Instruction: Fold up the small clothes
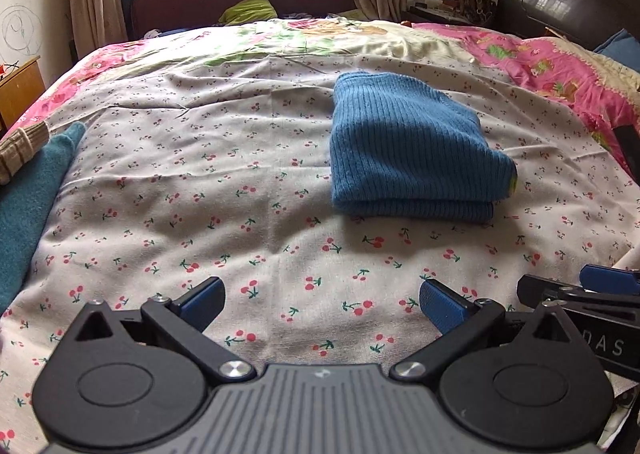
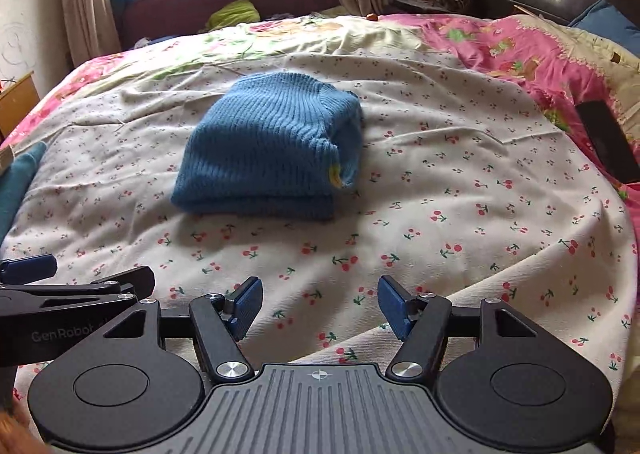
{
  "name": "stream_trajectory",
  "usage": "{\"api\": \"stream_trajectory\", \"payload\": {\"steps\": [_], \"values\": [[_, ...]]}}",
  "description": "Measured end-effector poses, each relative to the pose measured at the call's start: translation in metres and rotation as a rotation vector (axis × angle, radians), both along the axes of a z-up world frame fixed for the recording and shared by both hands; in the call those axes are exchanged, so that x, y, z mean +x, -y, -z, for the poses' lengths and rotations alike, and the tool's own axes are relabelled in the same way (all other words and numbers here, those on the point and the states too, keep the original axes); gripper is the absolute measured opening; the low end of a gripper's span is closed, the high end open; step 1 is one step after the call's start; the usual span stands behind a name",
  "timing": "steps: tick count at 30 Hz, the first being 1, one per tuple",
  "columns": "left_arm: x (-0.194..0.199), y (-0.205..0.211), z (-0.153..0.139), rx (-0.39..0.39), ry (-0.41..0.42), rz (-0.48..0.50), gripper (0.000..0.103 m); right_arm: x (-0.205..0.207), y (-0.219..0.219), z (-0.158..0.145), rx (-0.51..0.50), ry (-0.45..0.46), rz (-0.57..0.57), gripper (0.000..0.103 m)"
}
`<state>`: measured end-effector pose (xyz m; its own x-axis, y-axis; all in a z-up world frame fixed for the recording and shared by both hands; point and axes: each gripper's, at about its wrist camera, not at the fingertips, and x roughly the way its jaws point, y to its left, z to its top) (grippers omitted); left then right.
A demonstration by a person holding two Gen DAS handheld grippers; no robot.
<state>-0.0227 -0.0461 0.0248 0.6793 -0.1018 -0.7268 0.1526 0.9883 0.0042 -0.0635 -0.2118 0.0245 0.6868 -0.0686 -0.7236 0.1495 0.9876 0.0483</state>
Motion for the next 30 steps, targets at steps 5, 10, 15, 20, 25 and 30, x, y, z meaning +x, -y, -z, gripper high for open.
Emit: {"api": "stream_trajectory", "payload": {"steps": [5, 10, 15, 20, 25, 30], "values": [[0.0, 0.003, 0.003, 0.018, -0.007, 0.0, 0.103, 0.002, 0.0, 0.004, -0.013, -0.02, 0.005, 0.064], [0.002, 0.003, 0.007, 0.012, -0.023, -0.001, 0.103, 0.002, -0.001, 0.006, -0.028, -0.034, 0.008, 0.064], [0.002, 0.003, 0.009, 0.014, -0.034, -0.002, 0.103, 0.003, -0.002, 0.008, -0.034, -0.052, 0.011, 0.064], [0.002, 0.002, 0.011, 0.016, -0.038, -0.004, 0.103, 0.004, -0.002, 0.01, -0.034, -0.063, 0.011, 0.064], [0.002, 0.002, 0.013, 0.018, -0.043, -0.004, 0.103, 0.004, -0.002, 0.012, -0.03, -0.069, 0.01, 0.064], [0.002, 0.003, 0.015, 0.019, -0.05, -0.004, 0.103, 0.005, -0.001, 0.014, -0.027, -0.076, 0.01, 0.064]]}}
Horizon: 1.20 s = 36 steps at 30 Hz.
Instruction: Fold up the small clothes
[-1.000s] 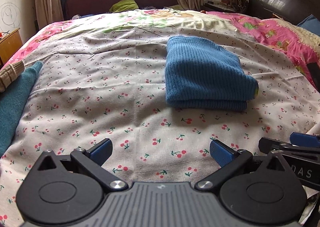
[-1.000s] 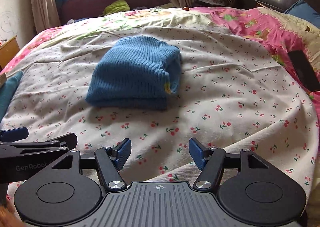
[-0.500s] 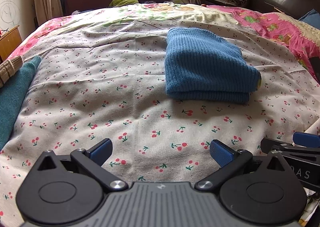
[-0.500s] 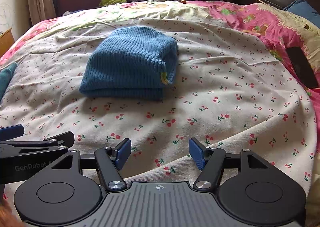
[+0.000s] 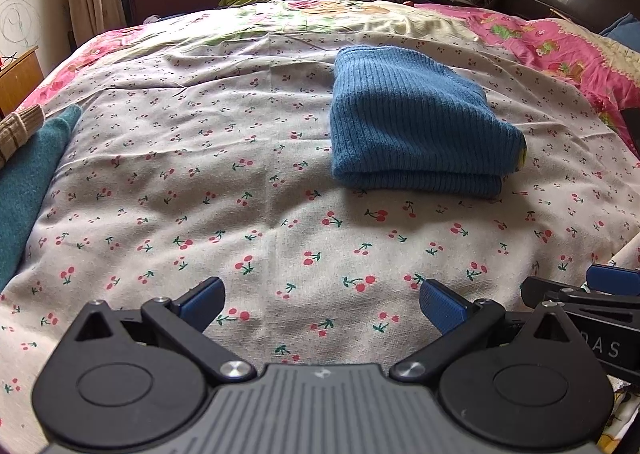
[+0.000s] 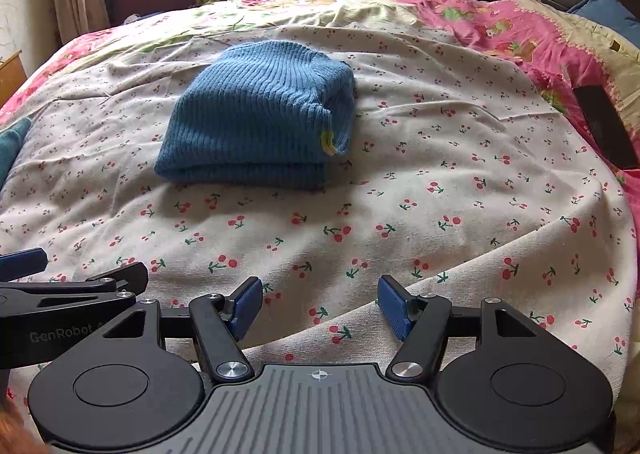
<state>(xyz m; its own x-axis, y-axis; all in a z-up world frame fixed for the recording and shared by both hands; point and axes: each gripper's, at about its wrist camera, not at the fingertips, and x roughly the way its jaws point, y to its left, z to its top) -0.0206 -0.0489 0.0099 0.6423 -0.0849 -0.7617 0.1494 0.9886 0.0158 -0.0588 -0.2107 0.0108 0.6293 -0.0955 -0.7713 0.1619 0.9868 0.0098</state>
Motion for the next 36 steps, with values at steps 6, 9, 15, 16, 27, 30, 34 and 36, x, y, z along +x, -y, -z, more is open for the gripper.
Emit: {"api": "stream_trajectory", "payload": {"steps": [6, 9, 15, 16, 27, 30, 34, 36], "values": [[-0.0002, 0.0, 0.0002, 0.002, -0.001, 0.0, 0.103, 0.0001, 0.0002, 0.0006, 0.001, -0.001, 0.0, 0.064], [-0.0001, 0.0003, 0.0004, 0.002, -0.002, 0.0, 0.103, 0.0, -0.0002, 0.0006, 0.0, -0.001, 0.0, 0.064], [0.0, 0.0003, 0.0006, 0.002, -0.002, 0.0, 0.103, 0.0003, -0.0002, 0.0012, 0.0, -0.002, 0.0, 0.064], [0.0, 0.0003, 0.0006, 0.002, -0.002, 0.0, 0.103, 0.0004, -0.0003, 0.0011, 0.001, -0.002, 0.0, 0.064], [-0.0003, 0.0003, 0.0014, 0.002, -0.004, 0.0, 0.103, -0.0002, 0.0006, 0.003, 0.002, -0.005, 0.0, 0.064], [-0.0002, 0.0, 0.0023, 0.003, -0.006, 0.001, 0.103, -0.0001, 0.0008, 0.0038, 0.002, -0.008, 0.0, 0.064], [-0.0002, -0.0001, 0.0034, 0.006, -0.011, 0.001, 0.103, 0.0005, 0.0009, 0.0045, 0.002, -0.013, 0.0, 0.064], [0.0006, 0.0004, 0.0034, 0.008, -0.013, 0.001, 0.103, 0.0005, 0.0008, 0.0046, 0.002, -0.014, 0.0, 0.064]]}}
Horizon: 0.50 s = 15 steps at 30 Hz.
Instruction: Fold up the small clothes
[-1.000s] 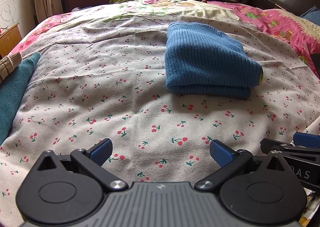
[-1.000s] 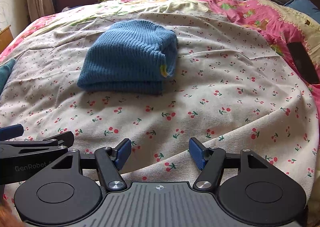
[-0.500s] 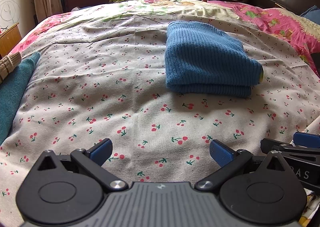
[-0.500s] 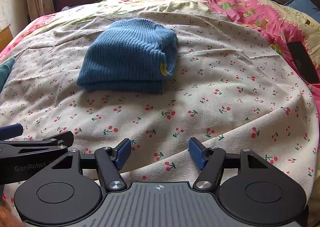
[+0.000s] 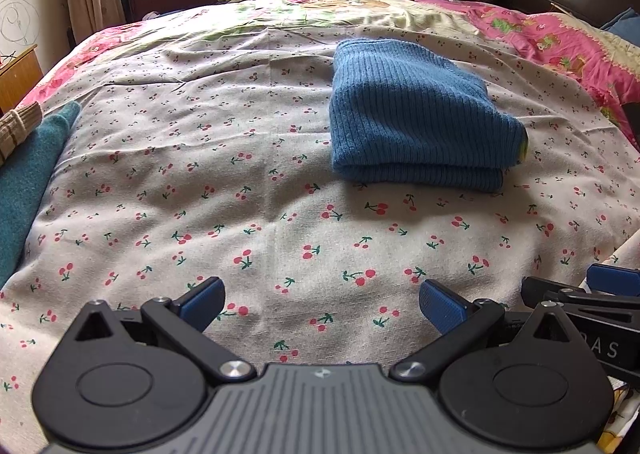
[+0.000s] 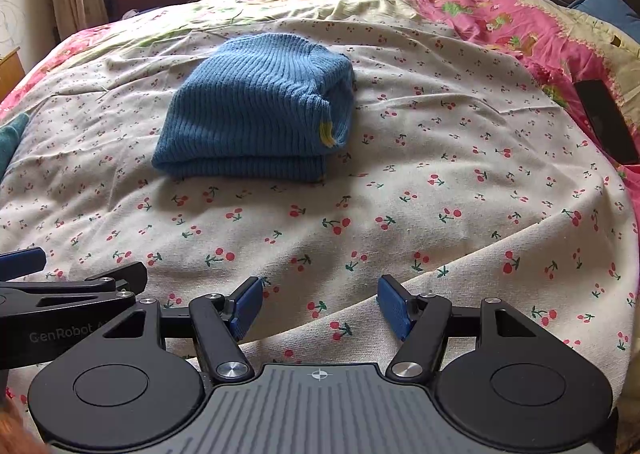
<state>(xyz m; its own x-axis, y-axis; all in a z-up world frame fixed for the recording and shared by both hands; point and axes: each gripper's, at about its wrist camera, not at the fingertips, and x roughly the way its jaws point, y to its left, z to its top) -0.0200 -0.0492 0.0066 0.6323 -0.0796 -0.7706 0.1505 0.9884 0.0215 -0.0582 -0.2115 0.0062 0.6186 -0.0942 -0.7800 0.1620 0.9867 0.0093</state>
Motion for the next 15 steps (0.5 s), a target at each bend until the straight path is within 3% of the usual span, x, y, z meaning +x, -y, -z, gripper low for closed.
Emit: {"api": "stream_trajectory", "payload": {"steps": [15], "values": [[0.0011, 0.0003, 0.0017, 0.005, -0.018, -0.002, 0.103, 0.0017, -0.0005, 0.0027, -0.008, -0.016, -0.003, 0.064]]}}
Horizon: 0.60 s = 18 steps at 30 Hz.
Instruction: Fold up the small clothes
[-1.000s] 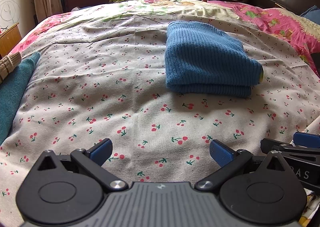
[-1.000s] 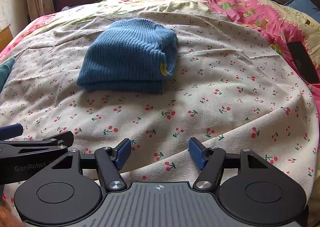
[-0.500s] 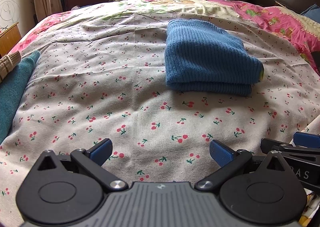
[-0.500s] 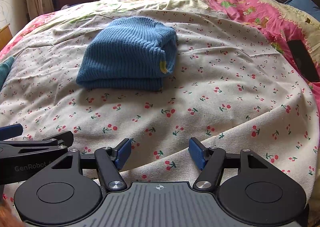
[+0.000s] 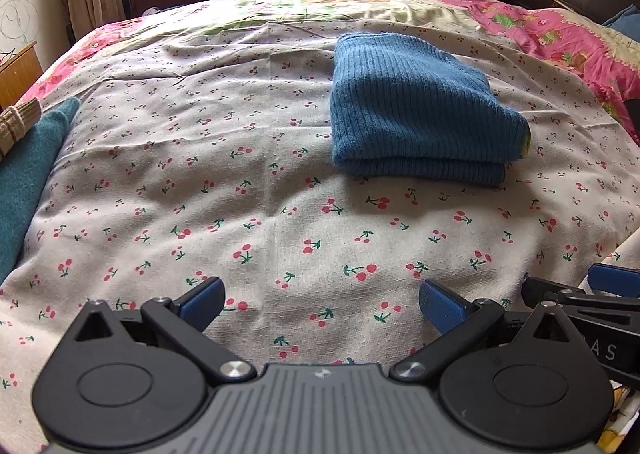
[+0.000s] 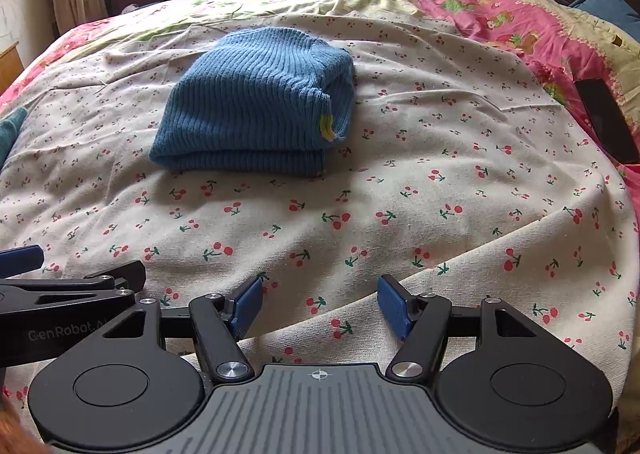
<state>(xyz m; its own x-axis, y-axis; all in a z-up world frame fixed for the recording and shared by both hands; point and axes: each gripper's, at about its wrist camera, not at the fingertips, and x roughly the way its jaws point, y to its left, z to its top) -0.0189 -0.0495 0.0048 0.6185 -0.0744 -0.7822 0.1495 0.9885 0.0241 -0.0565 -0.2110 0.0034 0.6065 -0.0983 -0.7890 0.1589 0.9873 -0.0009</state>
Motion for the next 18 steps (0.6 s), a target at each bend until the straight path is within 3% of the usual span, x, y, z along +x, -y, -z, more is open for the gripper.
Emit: {"api": "stream_trajectory", "payload": {"steps": [18], "values": [[0.0007, -0.0011, -0.0003, -0.007, -0.004, -0.007, 0.103, 0.0002, -0.0005, 0.0006, -0.002, -0.002, -0.003, 0.065]]}}
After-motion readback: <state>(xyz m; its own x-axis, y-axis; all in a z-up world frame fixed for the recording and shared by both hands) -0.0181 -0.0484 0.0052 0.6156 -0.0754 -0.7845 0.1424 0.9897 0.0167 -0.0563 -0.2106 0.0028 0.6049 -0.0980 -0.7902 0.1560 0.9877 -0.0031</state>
